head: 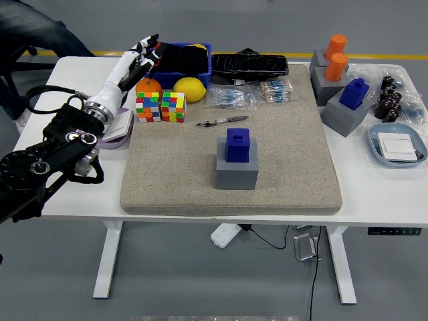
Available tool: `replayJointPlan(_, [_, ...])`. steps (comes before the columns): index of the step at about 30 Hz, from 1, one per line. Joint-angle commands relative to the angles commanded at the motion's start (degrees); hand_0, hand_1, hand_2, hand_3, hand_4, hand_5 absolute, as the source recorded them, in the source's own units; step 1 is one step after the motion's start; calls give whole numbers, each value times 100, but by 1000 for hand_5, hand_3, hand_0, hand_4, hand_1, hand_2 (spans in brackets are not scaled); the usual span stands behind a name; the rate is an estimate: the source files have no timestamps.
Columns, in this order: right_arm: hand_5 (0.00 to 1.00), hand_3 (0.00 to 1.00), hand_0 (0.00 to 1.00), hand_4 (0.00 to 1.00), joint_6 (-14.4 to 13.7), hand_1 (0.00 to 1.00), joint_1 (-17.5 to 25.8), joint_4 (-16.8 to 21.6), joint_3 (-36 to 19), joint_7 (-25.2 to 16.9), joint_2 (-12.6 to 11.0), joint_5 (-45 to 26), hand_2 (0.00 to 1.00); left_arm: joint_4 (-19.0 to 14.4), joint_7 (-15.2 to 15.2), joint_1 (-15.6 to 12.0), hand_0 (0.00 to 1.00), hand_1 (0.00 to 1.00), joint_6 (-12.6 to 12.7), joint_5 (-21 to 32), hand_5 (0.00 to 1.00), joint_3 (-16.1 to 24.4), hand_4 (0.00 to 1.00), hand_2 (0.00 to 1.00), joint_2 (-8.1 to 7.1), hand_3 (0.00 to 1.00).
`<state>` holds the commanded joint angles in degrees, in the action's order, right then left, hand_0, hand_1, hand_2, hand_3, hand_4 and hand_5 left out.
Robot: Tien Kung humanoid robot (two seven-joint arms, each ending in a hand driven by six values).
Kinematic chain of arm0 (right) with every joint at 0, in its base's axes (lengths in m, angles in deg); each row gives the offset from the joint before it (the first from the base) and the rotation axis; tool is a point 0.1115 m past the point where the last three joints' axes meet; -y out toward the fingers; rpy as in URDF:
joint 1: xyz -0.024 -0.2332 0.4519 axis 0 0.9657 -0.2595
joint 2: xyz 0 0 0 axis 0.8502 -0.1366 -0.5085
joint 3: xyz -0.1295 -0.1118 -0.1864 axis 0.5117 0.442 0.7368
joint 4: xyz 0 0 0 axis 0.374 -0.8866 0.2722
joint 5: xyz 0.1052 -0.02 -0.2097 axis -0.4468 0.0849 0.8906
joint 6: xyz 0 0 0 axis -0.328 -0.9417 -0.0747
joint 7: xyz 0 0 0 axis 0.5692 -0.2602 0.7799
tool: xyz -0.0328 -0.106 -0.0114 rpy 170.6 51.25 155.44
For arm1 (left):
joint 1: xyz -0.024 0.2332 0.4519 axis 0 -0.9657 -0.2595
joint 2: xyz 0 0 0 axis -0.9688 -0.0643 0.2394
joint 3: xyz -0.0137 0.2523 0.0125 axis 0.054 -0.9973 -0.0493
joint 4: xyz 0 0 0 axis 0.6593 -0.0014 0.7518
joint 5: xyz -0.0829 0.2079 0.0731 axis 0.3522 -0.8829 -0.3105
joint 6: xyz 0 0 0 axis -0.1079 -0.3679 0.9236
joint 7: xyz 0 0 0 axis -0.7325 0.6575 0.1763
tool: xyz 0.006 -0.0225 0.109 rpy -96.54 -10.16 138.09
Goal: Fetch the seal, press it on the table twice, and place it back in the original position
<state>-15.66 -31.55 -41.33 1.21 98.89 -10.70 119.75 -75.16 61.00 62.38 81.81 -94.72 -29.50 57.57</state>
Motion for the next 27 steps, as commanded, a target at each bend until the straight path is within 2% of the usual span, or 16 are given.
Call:
replayJointPlan(5, [458, 776, 924, 828, 0, 769, 9, -21, -43, 3, -14, 31, 769, 140, 93, -158, 899, 908, -6, -96, 252, 327, 856, 892, -368, 891])
replayJointPlan(6, [458, 776, 924, 828, 0, 769, 10, -21, -52, 4, -17, 37, 769, 180, 121, -186, 883, 883, 8, -116, 192, 369, 829, 886, -433, 880])
replayJointPlan(11, [458, 776, 924, 828, -1, 769, 13, -9, -49, 6, -17, 49, 769, 346, 191, -362, 883, 883, 59, -164, 192, 602, 829, 886, -727, 880])
replayJointPlan(16, [458, 775, 924, 827, -9, 769, 5, -22, -64, 7, -1, 65, 769, 376, 226, -579, 876, 873, 32, -221, 185, 854, 827, 868, -904, 876])
replayJointPlan(23, [458, 776, 924, 827, -17, 769, -6, 0, -80, 14, 0, 73, 769, 352, 241, -891, 874, 866, 19, -328, 180, 1254, 822, 865, -1048, 872])
replayJointPlan(27, [457, 775, 924, 826, -17, 769, 9, -11, -110, 20, -10, 90, 769, 357, 299, -896, 871, 861, -14, -348, 175, 1185, 818, 868, -1195, 870])
